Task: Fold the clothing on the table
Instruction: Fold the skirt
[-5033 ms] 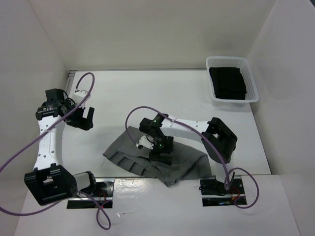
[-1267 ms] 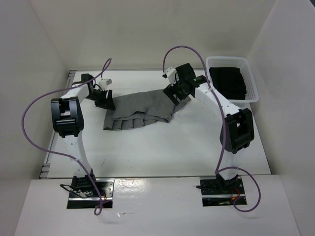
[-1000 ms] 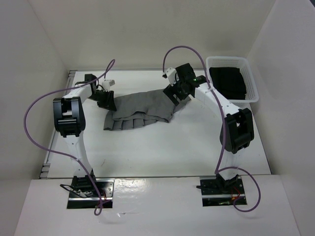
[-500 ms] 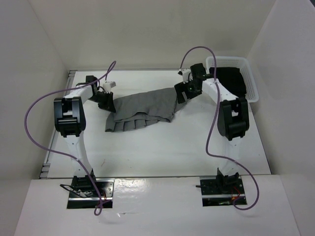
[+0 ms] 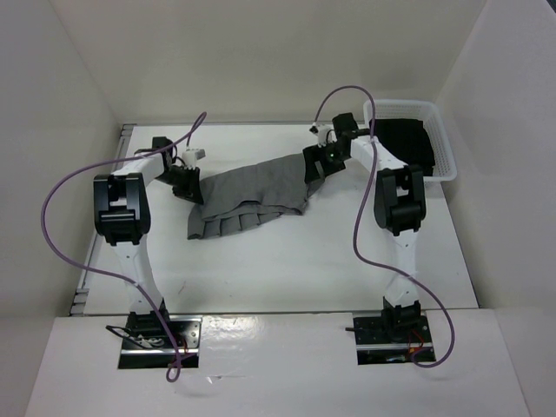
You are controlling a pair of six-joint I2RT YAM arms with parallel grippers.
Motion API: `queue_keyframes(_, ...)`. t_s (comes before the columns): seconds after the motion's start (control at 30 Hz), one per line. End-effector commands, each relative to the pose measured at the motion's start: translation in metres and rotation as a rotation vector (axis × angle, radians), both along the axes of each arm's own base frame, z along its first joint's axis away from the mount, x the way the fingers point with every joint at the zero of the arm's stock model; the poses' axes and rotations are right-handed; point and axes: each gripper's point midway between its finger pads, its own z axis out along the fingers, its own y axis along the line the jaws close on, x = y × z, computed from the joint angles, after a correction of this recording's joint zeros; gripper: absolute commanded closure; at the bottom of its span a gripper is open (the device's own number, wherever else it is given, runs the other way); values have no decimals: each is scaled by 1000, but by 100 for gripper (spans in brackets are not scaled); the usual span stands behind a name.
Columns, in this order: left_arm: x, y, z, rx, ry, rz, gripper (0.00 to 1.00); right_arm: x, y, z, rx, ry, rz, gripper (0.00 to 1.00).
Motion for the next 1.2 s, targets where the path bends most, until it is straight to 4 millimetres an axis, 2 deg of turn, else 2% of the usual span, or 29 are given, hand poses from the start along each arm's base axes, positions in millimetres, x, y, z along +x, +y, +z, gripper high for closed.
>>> queue_keyframes(0.0,-22,6,-9,52,68,-11,83,-2,13,2,56,32,35,6)
queue_keyframes(0.03,-21,6,-6,53,58,-11,83,0,15,6,68,24,41,6)
queue_keyframes(0.07,-24,6,-8,52,67,-11,84,-4,16,1,74,47,45,6)
queue_keyframes(0.27,-26,7,-8,63,64,-17,84,-6,19,-2,90,55,62,6)
queue_keyframes(0.43,-28,7,-8,62,73,-18,84,-7,19,-11,86,73,62,17)
queue_keyframes(0.67,-30,9,-7,73,70,-24,84,-9,21,-24,98,113,68,47)
queue_keyframes(0.7,-30,9,-7,73,70,-24,84,-7,22,-21,99,104,69,55)
queue_keyframes(0.73,-32,9,-6,73,70,-24,84,-10,21,-27,96,125,67,58)
queue_keyframes(0.8,-32,9,-6,73,70,-24,84,-4,23,-25,98,110,68,64)
queue_keyframes(0.87,-32,9,-6,73,70,-24,84,-3,29,-22,107,107,82,64)
queue_keyframes(0.9,-32,9,-6,73,70,-24,84,-7,30,-27,114,130,85,69)
queue_keyframes(0.97,-35,8,-8,72,79,-24,84,-2,31,-20,117,116,87,78)
queue_keyframes(1.03,-35,8,-8,72,79,-24,84,-4,32,-24,123,126,90,89)
queue_keyframes(1.1,-34,8,-5,73,70,-24,84,-4,32,-24,123,126,90,93)
queue_keyframes(1.13,-34,8,-5,73,70,-24,84,-1,33,-20,125,116,91,100)
queue_keyframes(1.17,-34,8,-5,73,70,-24,84,-1,33,-20,125,116,91,100)
